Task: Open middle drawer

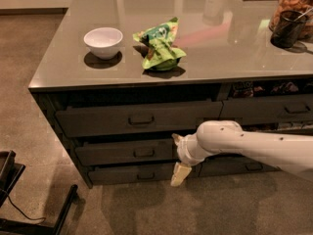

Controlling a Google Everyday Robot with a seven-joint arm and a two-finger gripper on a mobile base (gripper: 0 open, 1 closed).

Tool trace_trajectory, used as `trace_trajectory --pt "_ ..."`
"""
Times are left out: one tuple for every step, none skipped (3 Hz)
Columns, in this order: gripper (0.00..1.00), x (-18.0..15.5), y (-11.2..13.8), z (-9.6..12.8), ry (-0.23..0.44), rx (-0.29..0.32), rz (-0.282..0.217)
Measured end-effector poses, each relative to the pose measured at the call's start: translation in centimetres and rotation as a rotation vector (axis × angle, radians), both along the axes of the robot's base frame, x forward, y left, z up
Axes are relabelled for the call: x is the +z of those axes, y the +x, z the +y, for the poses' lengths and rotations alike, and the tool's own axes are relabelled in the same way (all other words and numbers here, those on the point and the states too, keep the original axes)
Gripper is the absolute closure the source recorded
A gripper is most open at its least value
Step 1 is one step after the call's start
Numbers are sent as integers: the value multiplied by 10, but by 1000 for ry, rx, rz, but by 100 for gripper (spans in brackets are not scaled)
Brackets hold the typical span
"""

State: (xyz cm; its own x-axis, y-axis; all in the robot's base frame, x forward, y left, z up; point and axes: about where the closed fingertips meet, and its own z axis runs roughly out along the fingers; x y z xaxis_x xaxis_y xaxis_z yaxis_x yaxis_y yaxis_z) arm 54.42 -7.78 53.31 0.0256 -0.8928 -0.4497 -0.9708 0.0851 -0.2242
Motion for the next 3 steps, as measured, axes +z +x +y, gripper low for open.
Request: trace_trajectory --pt "0 -22 6 2 6 4 -2" --pt "0 -41 16 4 17 8 -3" --pt "0 -55 29 5 29 13 -10"
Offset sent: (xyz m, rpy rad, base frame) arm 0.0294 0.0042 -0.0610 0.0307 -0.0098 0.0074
